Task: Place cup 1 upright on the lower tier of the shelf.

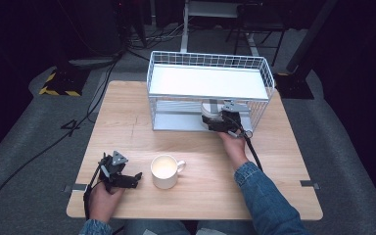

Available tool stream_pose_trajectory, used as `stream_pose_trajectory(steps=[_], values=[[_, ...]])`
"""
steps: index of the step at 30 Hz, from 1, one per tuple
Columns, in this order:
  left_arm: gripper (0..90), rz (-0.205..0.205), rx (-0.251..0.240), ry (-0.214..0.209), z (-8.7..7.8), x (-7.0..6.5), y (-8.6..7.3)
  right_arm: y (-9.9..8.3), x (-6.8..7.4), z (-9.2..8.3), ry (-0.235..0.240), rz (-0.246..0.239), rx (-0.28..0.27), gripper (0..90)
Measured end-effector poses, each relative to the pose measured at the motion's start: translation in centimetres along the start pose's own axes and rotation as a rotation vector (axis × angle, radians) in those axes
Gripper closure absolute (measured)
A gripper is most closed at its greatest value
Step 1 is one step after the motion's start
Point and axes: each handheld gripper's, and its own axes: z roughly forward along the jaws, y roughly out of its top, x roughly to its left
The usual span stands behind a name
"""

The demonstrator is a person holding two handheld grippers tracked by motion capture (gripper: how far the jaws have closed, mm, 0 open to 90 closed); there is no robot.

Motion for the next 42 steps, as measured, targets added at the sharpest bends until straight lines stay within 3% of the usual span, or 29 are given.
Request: stream_pose_trajectory(steps=[18, 42], values=[[0.4, 0.0, -0.002, -0.001, 0.0, 0.0, 0.0, -0.5, -0.4, 2.0, -0.019, -0.012, 0.013, 18.9], [0.4, 0.0, -0.001, 0.0, 0.0, 0.0, 0.0, -0.4, -0.7, 2.3, -0.026, -0.017, 0.029, 18.6]])
